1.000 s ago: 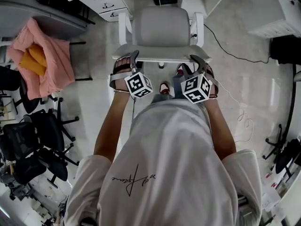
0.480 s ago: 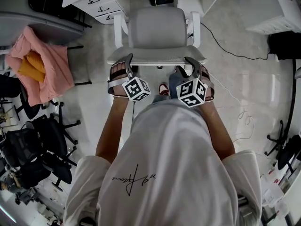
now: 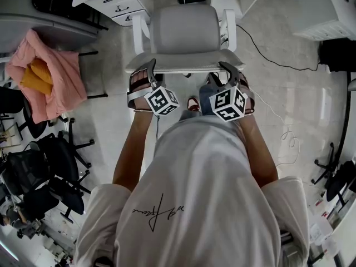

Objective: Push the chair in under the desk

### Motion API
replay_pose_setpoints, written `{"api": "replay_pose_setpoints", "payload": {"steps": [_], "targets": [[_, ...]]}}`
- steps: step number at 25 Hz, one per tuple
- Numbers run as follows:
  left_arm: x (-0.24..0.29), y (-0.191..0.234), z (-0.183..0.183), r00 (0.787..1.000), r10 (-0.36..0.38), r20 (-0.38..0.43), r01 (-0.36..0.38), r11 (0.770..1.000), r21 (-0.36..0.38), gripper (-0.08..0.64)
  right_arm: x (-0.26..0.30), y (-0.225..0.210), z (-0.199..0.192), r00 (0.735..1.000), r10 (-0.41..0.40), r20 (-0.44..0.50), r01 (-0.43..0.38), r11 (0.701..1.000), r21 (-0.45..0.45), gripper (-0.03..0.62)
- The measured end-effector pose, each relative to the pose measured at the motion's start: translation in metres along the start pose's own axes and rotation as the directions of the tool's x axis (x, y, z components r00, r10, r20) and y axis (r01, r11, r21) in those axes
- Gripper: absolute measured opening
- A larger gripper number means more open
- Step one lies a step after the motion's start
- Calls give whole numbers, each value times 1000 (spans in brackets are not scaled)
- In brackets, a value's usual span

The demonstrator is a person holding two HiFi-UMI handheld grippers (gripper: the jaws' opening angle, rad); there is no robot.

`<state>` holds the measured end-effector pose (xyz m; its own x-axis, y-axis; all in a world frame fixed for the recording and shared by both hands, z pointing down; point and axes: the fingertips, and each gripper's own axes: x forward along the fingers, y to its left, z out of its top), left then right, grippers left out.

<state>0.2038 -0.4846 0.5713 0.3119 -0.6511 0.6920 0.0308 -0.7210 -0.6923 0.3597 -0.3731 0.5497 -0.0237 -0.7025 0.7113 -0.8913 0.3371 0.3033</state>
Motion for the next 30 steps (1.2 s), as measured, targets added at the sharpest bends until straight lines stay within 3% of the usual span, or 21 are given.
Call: {"api": "replay_pose_setpoints", "payload": {"steps": [7, 18, 30], "targets": [[18, 17, -3, 1000, 6, -1, -6, 1000, -20, 215, 19, -14, 17, 999, 39, 0, -39, 999, -25, 199], [19, 19, -14, 1000, 15, -20, -15, 1000, -24, 224, 18, -2, 20, 1000, 23, 15, -22, 999, -33, 199], [14, 13, -16, 999, -38, 19, 39, 998, -57, 230, 16, 6, 19, 999, 31, 33, -30, 998, -54, 196]]}}
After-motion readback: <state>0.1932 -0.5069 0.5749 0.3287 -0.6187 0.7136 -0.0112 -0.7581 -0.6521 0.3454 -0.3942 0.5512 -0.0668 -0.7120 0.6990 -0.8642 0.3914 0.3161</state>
